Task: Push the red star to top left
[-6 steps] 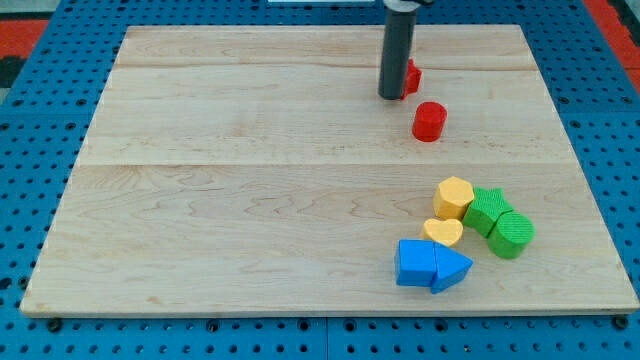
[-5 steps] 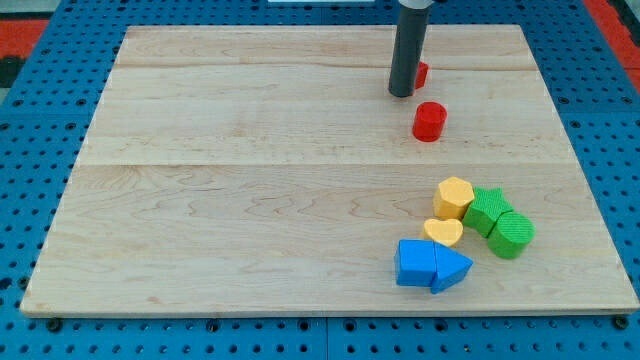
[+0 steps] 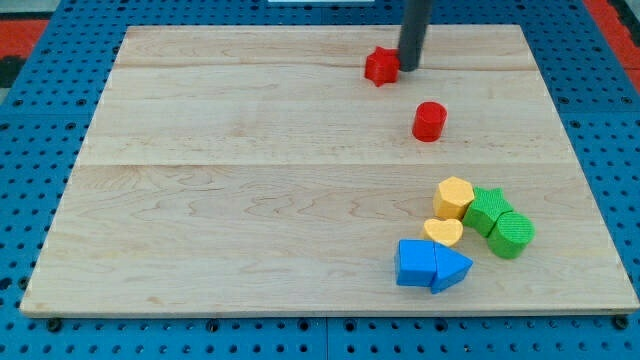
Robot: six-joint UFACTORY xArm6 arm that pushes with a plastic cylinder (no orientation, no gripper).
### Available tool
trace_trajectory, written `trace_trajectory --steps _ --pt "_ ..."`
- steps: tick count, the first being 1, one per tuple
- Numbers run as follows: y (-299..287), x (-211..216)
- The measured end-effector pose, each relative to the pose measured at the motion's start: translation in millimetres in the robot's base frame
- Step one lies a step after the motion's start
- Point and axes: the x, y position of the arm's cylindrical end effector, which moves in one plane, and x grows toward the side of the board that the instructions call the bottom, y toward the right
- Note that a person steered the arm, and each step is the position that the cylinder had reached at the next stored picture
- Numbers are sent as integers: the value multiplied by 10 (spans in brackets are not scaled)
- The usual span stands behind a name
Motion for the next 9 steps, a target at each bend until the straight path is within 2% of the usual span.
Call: trace_trajectory --steps 1,2,3,4,6,7,8,9 --pt "-669 -158" --pt "-530 -118" --pt "10 24" --pt "-534 179" --pt "-1941 218" --pt "-2379 104" --pt "-2400 247" --pt "-2723 322"
